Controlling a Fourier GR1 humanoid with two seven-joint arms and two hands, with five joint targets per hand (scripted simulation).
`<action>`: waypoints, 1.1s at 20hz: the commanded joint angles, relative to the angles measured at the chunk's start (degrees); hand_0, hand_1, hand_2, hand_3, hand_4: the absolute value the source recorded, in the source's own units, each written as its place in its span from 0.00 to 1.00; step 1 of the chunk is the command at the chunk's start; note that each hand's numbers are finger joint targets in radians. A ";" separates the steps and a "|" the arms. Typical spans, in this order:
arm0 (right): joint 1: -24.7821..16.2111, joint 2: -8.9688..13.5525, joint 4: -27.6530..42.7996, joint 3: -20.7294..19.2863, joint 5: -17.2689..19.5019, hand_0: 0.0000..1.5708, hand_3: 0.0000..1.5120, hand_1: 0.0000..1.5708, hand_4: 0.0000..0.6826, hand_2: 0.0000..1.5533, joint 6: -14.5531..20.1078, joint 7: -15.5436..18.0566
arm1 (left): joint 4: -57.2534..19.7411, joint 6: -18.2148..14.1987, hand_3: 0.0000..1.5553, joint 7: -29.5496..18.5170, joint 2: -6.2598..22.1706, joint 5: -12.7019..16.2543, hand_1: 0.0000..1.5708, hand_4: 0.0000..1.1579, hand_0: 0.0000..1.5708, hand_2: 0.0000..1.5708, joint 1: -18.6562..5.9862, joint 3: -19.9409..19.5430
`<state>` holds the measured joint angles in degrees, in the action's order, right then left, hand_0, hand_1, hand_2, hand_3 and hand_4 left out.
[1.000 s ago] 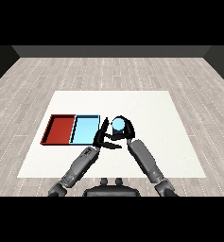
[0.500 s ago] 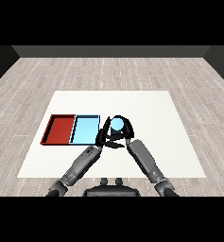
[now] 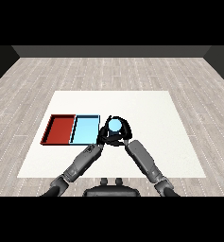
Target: Pick the blue can and put it in the blue box
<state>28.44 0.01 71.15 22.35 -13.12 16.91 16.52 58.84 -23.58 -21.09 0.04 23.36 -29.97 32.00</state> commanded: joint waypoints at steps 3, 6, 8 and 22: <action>0.49 -0.01 0.53 3.31 -1.97 0.93 0.90 0.93 0.77 0.94 2.97 0.12 | -5.42 -1.04 0.00 -4.47 -0.04 5.04 0.00 0.00 0.00 0.00 -3.77 3.79; 2.88 0.00 -2.95 0.53 -0.63 0.93 0.91 0.93 0.78 0.94 0.21 0.92 | -1.31 0.07 0.00 -1.01 -0.02 0.73 0.00 0.00 0.00 0.00 -1.45 1.39; -1.33 0.00 2.46 4.56 1.31 0.91 0.89 0.91 0.76 0.93 2.88 -1.43 | -4.28 -0.52 0.00 -0.35 -0.02 2.89 0.00 0.00 0.00 0.00 -5.31 1.82; 4.75 0.07 -0.76 6.29 -3.85 0.91 0.91 0.91 0.78 0.94 4.26 -0.95 | -5.91 -13.50 0.95 0.39 0.07 8.31 1.00 0.98 1.00 1.00 -5.17 6.97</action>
<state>31.08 1.65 71.44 28.10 -15.16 21.25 15.58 56.37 -33.55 -21.98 2.28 29.74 -33.57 37.28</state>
